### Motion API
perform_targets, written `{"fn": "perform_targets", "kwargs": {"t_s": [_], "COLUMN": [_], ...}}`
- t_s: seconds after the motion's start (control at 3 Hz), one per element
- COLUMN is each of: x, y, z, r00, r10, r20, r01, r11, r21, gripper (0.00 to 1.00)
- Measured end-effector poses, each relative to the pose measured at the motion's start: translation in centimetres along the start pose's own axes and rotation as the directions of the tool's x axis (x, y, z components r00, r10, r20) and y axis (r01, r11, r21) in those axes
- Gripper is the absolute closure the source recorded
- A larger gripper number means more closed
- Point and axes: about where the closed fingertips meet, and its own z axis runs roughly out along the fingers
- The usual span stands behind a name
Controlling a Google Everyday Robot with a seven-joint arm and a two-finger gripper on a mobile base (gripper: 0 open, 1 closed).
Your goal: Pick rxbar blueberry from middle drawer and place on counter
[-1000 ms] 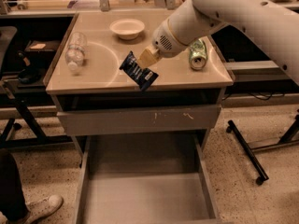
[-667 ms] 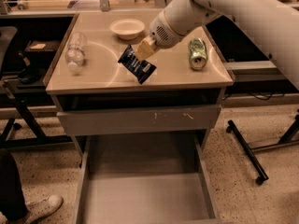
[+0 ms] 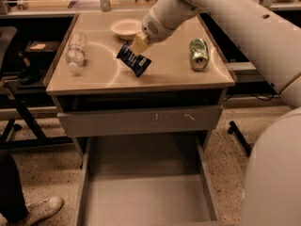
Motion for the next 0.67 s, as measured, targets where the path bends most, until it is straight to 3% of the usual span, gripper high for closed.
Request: {"fn": "perform_targets", "kwargs": {"t_s": [0.33, 0.67], "x": [-1.59, -1.62], "y": [-2.39, -2.41], "z": [3.53, 3.6], "r00": [0.999, 0.999], "r10": [-0.022, -0.023], "r20": [-0.034, -0.035], "r01": [0.023, 0.023], "r11": [0.9995, 0.9995], "r21": [0.02, 0.02], "gripper": [1.0, 1.0]}}
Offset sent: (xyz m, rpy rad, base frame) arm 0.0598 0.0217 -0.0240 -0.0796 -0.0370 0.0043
